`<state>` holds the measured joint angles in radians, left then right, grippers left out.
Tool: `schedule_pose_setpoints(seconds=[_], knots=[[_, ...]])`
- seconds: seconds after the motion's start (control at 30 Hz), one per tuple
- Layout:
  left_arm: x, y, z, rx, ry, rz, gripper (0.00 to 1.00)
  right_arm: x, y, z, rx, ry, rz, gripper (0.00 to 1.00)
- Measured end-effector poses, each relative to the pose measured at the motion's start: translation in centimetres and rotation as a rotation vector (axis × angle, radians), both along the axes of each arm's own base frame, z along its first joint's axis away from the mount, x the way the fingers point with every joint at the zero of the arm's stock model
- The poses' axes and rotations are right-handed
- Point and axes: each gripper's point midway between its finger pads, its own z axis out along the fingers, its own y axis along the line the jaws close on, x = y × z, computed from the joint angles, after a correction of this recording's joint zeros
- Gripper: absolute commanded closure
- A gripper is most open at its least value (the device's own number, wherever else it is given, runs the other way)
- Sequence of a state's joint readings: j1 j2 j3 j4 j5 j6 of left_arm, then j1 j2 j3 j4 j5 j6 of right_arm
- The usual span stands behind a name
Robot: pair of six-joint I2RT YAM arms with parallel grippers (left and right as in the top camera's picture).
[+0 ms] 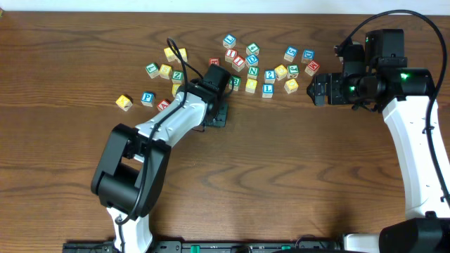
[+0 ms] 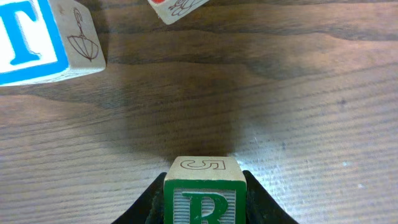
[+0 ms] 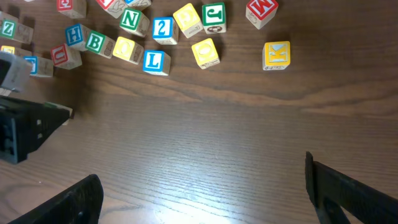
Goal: Spell out ROBOT
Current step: 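Carry the R block to the front center and release it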
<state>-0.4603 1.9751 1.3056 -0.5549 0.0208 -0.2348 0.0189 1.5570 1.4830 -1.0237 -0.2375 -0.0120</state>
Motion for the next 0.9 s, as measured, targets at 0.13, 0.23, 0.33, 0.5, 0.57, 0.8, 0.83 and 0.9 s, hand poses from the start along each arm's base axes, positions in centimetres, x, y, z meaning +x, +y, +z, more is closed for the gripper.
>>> schedule_pose_setpoints(seconds=[0.13,0.23,0.33,0.5,0.57,0.8,0.83,0.9], knots=[[-0.1,0.0,-0.8,0.002,0.020,0.026,0.78,0.0,0.0,0.0,0.000,0.000,0.000,0.01],[0.0,-0.2,-0.7,0.000,0.018,0.031,0.68,0.0,0.0,0.0,0.001,0.000,0.000,0.01],[-0.1,-0.1,-0.8,-0.001,0.022,0.039,0.56,0.0,0.0,0.0,0.001,0.000,0.000,0.01],[-0.4,-0.1,-1.4,0.007,0.042,0.047,0.50,0.0,0.0,0.0,0.001,0.000,0.000,0.01],[-0.6,0.0,-1.5,0.012,0.050,0.046,0.49,0.0,0.0,0.0,0.001,0.000,0.000,0.01],[-1.6,0.6,-1.2,0.045,0.091,0.013,0.35,0.0,0.0,0.0,0.001,0.000,0.000,0.01],[-1.7,0.7,-0.8,0.055,0.097,0.007,0.35,0.0,0.0,0.0,0.001,-0.002,0.000,0.01],[-1.1,0.8,1.4,0.064,0.059,-0.004,0.34,0.2,0.0,0.1,0.001,-0.010,0.000,0.01]])
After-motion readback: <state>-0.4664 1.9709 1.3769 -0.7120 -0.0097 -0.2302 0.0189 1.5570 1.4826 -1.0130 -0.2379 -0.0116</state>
